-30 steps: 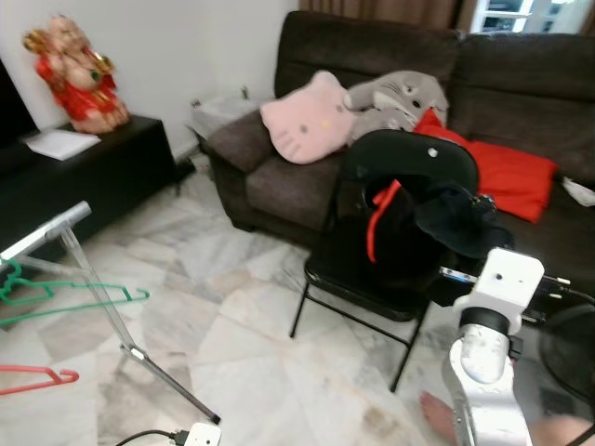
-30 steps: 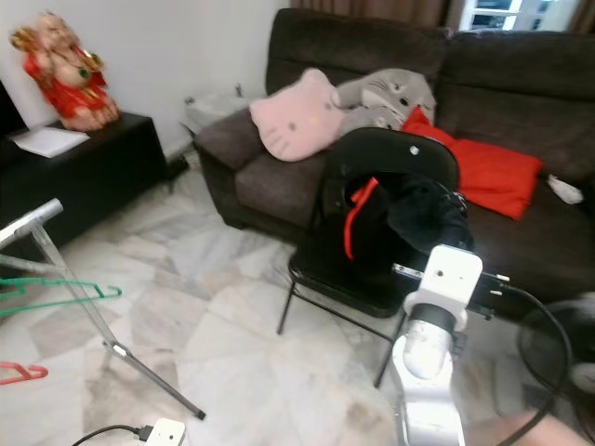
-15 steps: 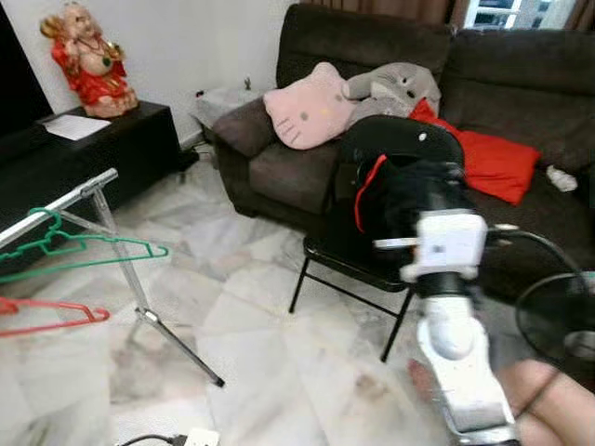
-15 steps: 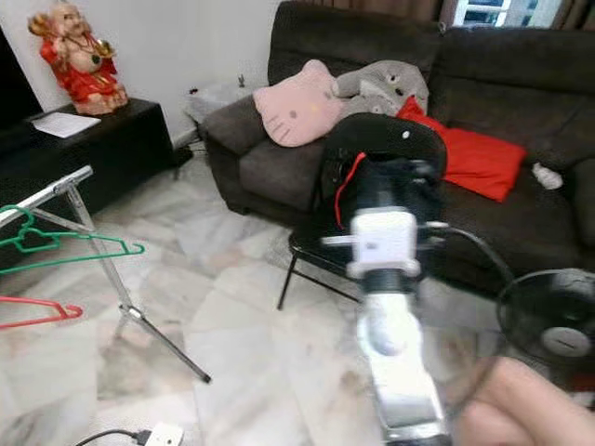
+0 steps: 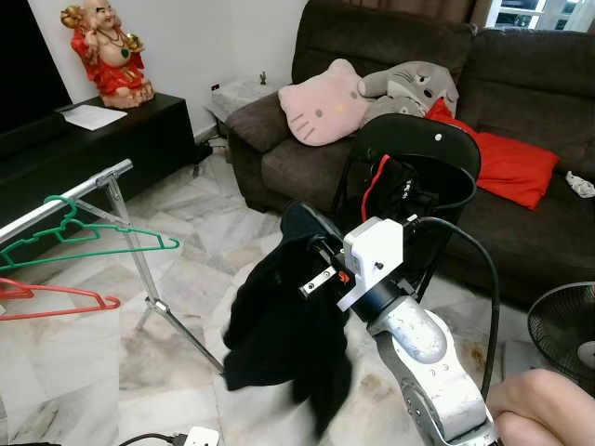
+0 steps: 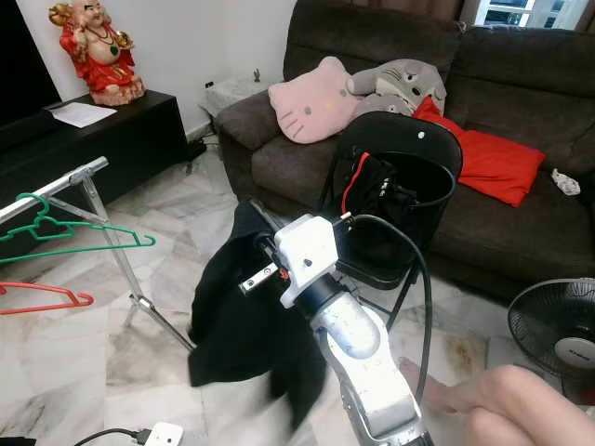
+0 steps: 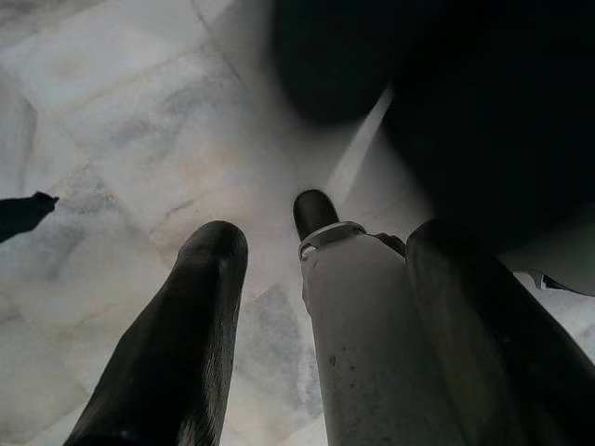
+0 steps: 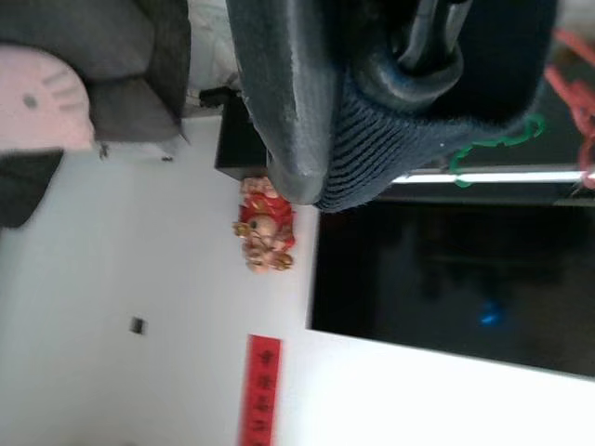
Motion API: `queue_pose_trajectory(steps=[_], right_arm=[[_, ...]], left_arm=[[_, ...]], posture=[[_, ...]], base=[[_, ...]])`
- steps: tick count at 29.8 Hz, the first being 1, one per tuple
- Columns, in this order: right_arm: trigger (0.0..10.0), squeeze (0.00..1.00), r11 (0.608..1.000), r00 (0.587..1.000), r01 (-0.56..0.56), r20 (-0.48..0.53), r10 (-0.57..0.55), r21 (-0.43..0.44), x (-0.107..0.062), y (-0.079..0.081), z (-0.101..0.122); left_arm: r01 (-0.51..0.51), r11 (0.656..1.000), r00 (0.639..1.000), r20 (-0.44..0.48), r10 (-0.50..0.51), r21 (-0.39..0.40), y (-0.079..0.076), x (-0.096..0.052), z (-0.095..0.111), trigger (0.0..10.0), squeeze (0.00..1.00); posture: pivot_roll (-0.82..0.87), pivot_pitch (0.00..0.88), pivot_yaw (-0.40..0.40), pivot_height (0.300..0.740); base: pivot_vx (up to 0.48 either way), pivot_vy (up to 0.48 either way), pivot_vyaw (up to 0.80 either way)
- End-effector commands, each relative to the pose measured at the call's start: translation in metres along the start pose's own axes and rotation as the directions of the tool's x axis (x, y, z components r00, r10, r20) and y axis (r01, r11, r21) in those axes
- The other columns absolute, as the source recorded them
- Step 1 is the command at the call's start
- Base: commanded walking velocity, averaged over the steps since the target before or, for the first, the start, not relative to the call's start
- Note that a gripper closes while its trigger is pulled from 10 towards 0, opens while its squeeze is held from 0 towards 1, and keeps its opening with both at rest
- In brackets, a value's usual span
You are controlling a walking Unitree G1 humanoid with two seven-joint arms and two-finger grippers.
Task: Hang hanger
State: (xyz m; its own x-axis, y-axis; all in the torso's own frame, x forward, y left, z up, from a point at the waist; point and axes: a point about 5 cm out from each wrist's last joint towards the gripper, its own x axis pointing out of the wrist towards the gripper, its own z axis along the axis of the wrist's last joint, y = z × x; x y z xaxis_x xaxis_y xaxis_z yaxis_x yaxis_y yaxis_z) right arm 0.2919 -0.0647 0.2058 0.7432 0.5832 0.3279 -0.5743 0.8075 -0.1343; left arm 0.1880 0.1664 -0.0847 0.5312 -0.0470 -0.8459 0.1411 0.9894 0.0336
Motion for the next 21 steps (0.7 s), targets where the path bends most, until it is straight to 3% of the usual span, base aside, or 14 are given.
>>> queue_pose_trajectory(steps=[1, 2, 3, 5, 7, 9, 11, 13, 18, 21], right_arm=[[10.0, 0.0, 0.964, 0.951, 0.266, -0.169, -0.259, 0.023, -0.016, -0.038, -0.036], [10.0, 0.0, 0.927, 0.898, 0.374, -0.258, -0.357, 0.018, -0.027, -0.051, -0.055], [10.0, 0.0, 0.92, 0.887, 0.391, -0.275, -0.371, 0.02, -0.029, -0.053, -0.058], [10.0, 0.0, 0.852, 0.799, 0.523, -0.359, -0.483, 0.016, -0.045, -0.065, -0.078], [10.0, 0.0, 0.745, 0.67, 0.666, -0.473, -0.572, 0.043, -0.068, -0.073, -0.104], [10.0, 0.0, 0.672, 0.603, 0.737, -0.52, -0.605, 0.074, -0.081, -0.074, -0.116], [10.0, 0.0, 0.656, 0.591, 0.75, -0.526, -0.612, 0.08, -0.084, -0.074, -0.118], [10.0, 0.0, 0.665, 0.577, 0.747, -0.516, -0.633, 0.018, -0.085, -0.076, -0.119], [10.0, 0.0, 0.663, 0.604, 0.748, -0.452, -0.656, 0.036, -0.08, -0.078, -0.111], [10.0, 0.0, 0.678, 0.611, 0.735, -0.428, -0.666, -0.007, -0.079, -0.079, -0.109]], left_arm=[[-0.002, 1.0, 1.0, -0.013, 0.003, 0.01, 0.002, 0.0, -0.001, 10.0, 0.0], [-0.004, 1.0, 1.0, -0.013, 0.004, 0.011, 0.002, 0.0, -0.001, 10.0, 0.0], [-0.004, 1.0, 1.0, -0.013, 0.004, 0.011, 0.002, 0.0, -0.001, 10.0, 0.0], [-0.012, 1.0, 1.0, -0.011, 0.012, 0.011, 0.003, 0.0, -0.001, 10.0, 0.0], [-0.019, 1.0, 1.0, -0.01, 0.019, 0.01, 0.003, 0.0, -0.001, 10.0, 0.0], [-0.022, 1.0, 1.0, -0.01, 0.022, 0.009, 0.003, 0.0, -0.001, 10.0, 0.0], [-0.023, 1.0, 1.0, -0.01, 0.023, 0.009, 0.003, 0.0, -0.002, 10.0, 0.0], [-0.027, 1.0, 1.0, -0.011, 0.027, 0.012, 0.004, 0.0, -0.002, 10.0, 0.0], [-0.028, 0.999, 1.0, -0.011, 0.028, 0.016, 0.004, -0.001, -0.002, 10.0, 0.0], [-0.03, 0.999, 0.999, -0.01, 0.031, 0.017, 0.005, -0.001, -0.003, 10.0, 0.0]], posture=[[-0.01, 0.0, 0.027, 0.74], [0.0, 0.0, 0.028, 0.74], [0.0, 0.0, 0.028, 0.74], [0.0, 0.0, 0.028, 0.74], [0.01, 0.0, 0.029, 0.74], [0.02, 0.0, 0.03, 0.74], [0.02, 0.0, 0.03, 0.74], [0.01, 0.0, 0.031, 0.74], [0.01, 0.0, 0.031, 0.74], [0.01, 0.0, 0.037, 0.74]], base=[[0.0, 0.0, 0.0], [0.0, 0.0, 0.0], [0.0, 0.0, 0.0], [0.0, 0.0, 0.0], [0.0, 0.0, 0.0], [0.0, 0.0, 0.0], [0.0, 0.0, 0.0], [0.0, 0.0, 0.0], [0.0, 0.0, 0.0], [0.0, 0.0, 0.8]])
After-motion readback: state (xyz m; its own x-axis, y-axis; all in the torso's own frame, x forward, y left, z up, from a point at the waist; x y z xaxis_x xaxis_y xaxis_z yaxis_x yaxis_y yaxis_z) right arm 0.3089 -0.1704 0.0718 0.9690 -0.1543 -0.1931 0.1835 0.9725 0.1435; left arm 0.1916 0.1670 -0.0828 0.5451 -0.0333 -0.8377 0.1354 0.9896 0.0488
